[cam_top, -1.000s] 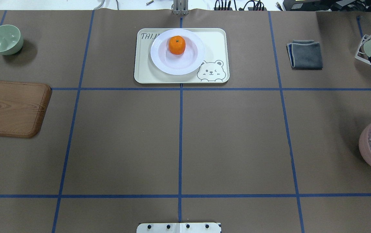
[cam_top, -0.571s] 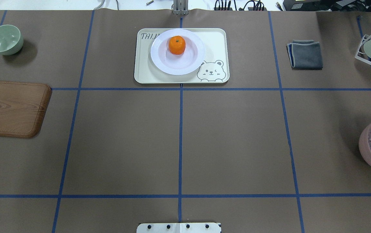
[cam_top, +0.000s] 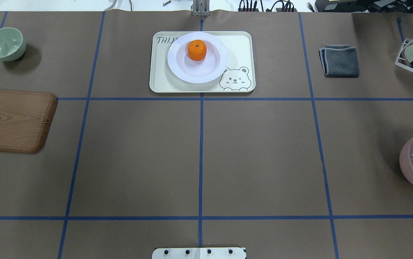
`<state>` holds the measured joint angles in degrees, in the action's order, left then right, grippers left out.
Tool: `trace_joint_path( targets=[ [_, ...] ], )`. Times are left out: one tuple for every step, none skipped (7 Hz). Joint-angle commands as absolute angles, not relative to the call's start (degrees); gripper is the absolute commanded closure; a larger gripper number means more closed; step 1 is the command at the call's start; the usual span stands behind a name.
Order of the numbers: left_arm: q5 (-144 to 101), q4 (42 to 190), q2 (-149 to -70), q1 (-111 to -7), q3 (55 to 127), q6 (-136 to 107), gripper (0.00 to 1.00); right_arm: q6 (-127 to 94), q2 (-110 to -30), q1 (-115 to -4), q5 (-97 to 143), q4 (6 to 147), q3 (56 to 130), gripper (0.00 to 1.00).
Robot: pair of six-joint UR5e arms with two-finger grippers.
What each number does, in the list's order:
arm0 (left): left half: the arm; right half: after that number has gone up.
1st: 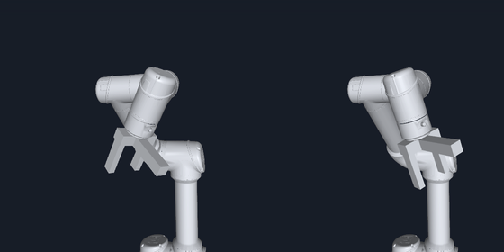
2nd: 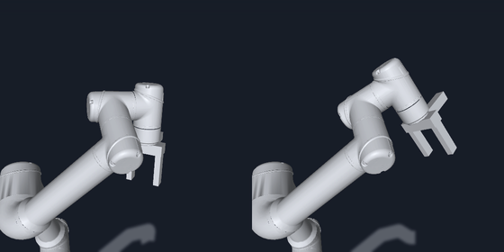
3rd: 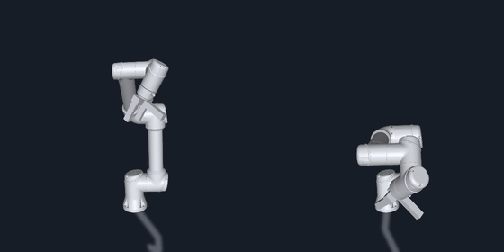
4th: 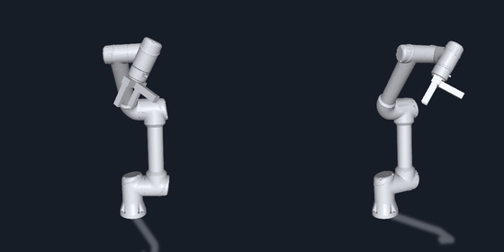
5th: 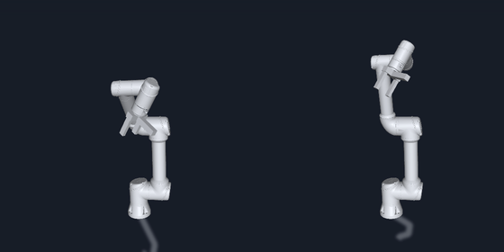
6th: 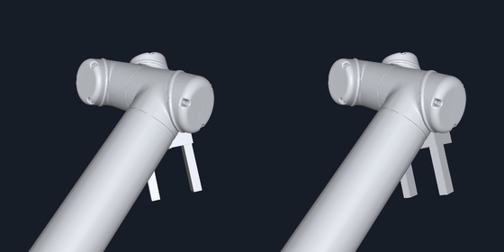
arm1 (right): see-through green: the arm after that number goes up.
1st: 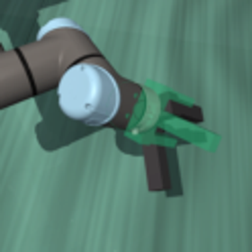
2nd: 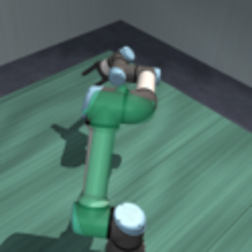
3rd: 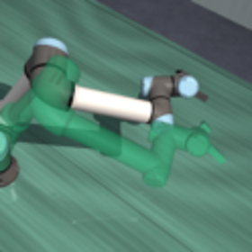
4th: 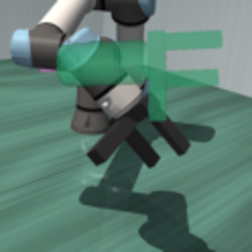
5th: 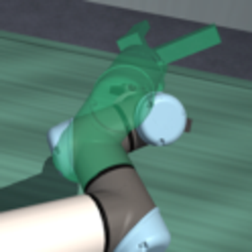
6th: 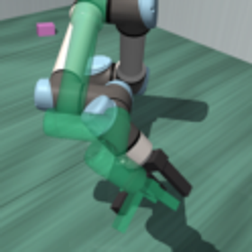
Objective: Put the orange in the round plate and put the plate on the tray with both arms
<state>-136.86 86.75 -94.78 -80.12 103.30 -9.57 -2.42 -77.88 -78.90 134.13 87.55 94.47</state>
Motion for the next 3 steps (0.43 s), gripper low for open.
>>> trace_joint_path(
  targets=[
    [-136.93, 86.84, -94.75, -80.07, 103.27, -9.58, 0.02, -2.37, -77.52, -78.49, 134.03, 88.06, 94.05, 0.0],
    [-136.93, 86.84, -94.75, -80.07, 103.27, -9.67, 0.02, -2.37, -76.04, -77.7, 133.95, 92.42, 94.04, 0.0],
    [-136.93, 86.84, -94.75, -80.07, 103.27, -9.67, 0.02, -1.5, -74.2, -77.78, 133.86, 96.81, 94.04, 0.0]
  ],
)
